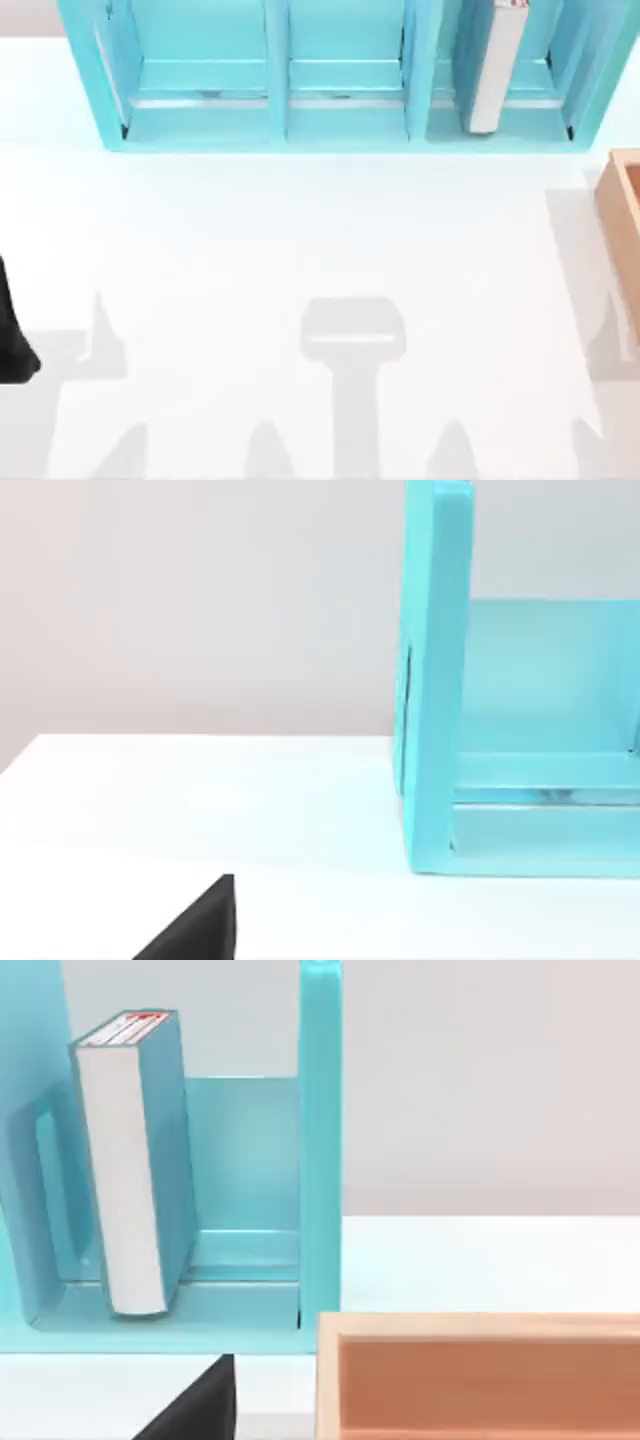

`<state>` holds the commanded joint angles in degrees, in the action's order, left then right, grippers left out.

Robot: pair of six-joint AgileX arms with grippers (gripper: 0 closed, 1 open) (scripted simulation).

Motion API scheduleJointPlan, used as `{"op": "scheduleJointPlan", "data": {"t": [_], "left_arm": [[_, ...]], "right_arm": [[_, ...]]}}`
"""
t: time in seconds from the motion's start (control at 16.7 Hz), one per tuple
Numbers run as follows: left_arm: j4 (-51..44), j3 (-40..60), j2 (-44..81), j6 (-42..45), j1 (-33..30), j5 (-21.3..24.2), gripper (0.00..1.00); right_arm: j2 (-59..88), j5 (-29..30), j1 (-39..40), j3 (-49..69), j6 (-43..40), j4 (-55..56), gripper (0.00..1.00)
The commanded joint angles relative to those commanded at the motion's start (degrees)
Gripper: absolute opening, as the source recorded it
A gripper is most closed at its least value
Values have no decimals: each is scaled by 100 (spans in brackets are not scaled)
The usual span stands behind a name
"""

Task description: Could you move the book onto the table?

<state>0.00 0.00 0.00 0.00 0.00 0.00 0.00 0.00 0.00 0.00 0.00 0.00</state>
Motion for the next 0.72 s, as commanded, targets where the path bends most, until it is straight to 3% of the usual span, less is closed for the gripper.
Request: {"op": "scheduleJointPlan", "data": {"t": [0.36, 0.72], "left_arm": [[0, 0, 0, 0, 0, 0, 100], [0, 0, 0, 0, 0, 0, 100]], "right_arm": [[593, 151, 194, 341, 42, 465, 100], [3256, 790, 828, 1471, 141, 2055, 100]]}}
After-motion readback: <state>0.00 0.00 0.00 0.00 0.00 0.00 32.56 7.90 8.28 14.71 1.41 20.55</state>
